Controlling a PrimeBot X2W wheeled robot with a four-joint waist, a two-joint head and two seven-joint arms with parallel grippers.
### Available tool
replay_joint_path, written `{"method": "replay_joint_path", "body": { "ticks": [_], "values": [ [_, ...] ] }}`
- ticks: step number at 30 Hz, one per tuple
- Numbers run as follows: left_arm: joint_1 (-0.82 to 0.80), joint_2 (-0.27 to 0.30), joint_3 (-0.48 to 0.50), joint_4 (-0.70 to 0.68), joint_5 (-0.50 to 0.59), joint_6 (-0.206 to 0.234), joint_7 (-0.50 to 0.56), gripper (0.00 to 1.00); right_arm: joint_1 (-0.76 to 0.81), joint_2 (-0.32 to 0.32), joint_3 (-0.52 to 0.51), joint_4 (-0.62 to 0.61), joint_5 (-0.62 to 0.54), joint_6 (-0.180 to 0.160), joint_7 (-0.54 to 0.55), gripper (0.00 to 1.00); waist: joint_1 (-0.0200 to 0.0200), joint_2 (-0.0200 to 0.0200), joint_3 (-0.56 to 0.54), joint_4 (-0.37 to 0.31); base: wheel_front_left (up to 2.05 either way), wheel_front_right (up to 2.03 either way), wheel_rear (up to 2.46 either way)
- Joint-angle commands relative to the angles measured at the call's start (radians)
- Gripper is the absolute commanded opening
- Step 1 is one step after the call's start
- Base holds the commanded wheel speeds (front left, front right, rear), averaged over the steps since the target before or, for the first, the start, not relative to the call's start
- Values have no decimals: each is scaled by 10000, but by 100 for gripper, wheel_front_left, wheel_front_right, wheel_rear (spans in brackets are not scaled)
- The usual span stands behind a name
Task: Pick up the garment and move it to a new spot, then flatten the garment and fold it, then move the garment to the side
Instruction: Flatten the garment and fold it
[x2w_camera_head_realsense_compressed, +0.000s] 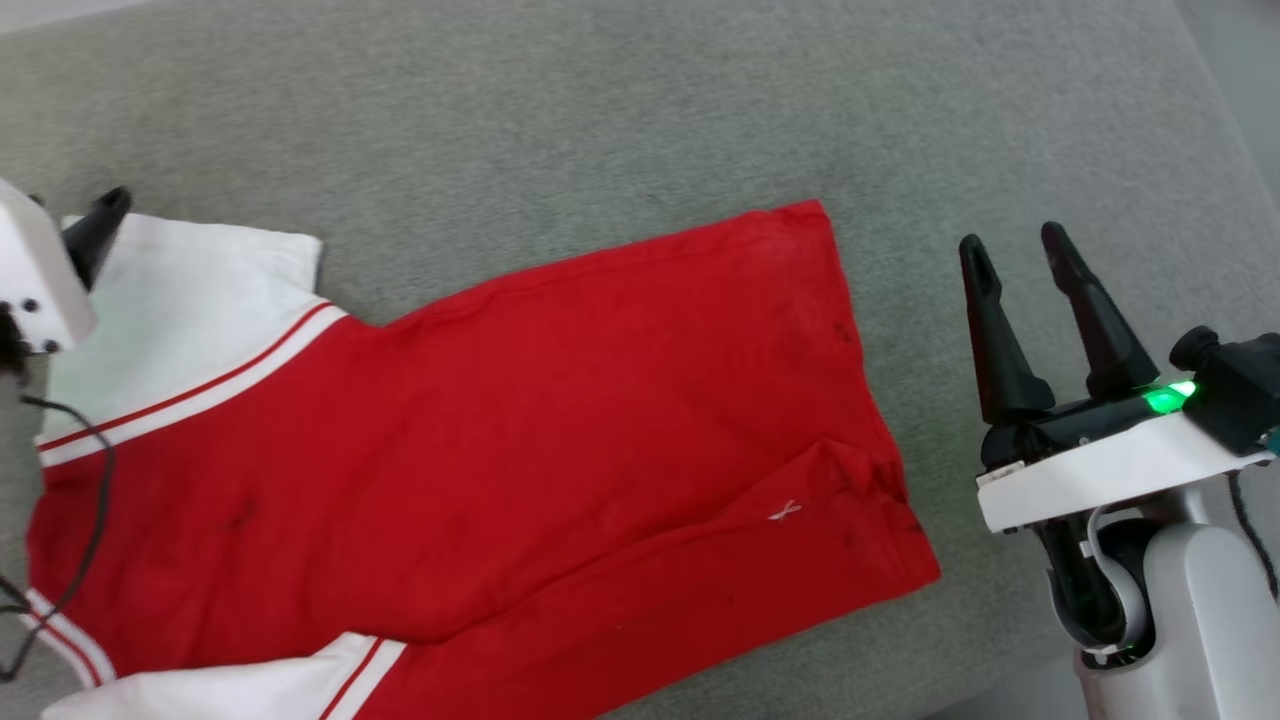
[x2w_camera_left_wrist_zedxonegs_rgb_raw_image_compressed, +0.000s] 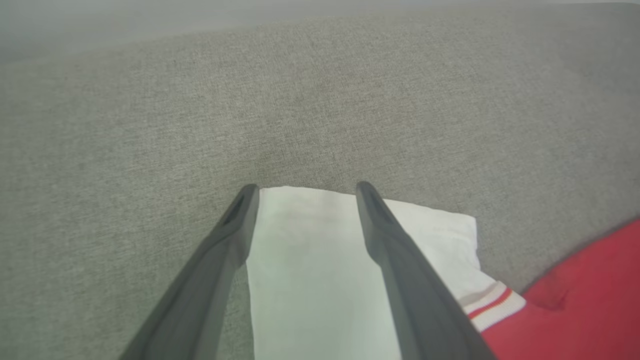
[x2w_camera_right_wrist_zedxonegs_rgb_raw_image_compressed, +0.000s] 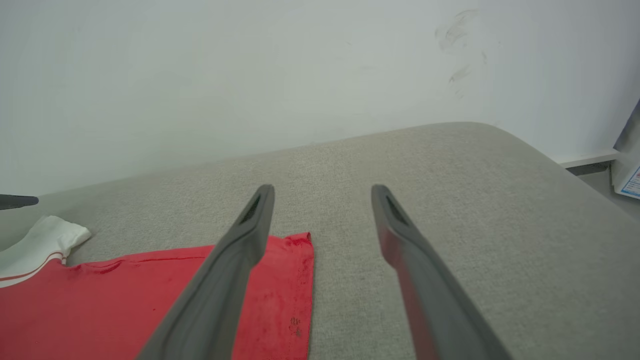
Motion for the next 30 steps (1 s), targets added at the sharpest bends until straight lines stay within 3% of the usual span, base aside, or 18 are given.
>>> {"method": "replay_joint_path", "body": {
  "ticks": [1, 6, 12, 13, 15, 23, 30],
  "values": [
    [-254, 256, 29, 132, -195, -2, 579, 100, -77, 99, 34, 113, 106, 0, -110, 100, -2, 0, 215, -334, 0, 0, 0],
    [-112, 848, -41, 581, -667, 165, 2313, 100, -7, 231, 110, 423, 238, 0, -323, 100, -2, 0, 361, -634, 0, 0, 0],
    [487, 675, -273, 1250, -1182, 511, 3557, 100, -72, 312, 187, 712, 460, 0, -405, 100, -2, 0, 515, -786, 0, 0, 0],
    [613, 606, -345, 1359, -1222, 540, 3675, 59, -97, 320, 186, 762, 511, 0, -387, 100, -2, 0, 525, -802, 0, 0, 0],
    [768, 389, -398, 1489, -1340, 549, 3665, 0, -139, 335, 198, 841, 651, 0, -324, 100, -2, 0, 543, -818, 0, 0, 0],
    [175, -27, -109, 1642, -1171, 409, 2261, 0, -529, 28, 48, 1483, 1621, 0, 534, 100, -2, 0, 320, -545, 0, 0, 0],
    [-468, -397, 130, 1597, -1073, 246, 1022, 0, -2140, -720, 266, 3612, 2811, 0, 2960, 100, -2, 0, 7, 81, 0, 0, 0]
  ]
}}
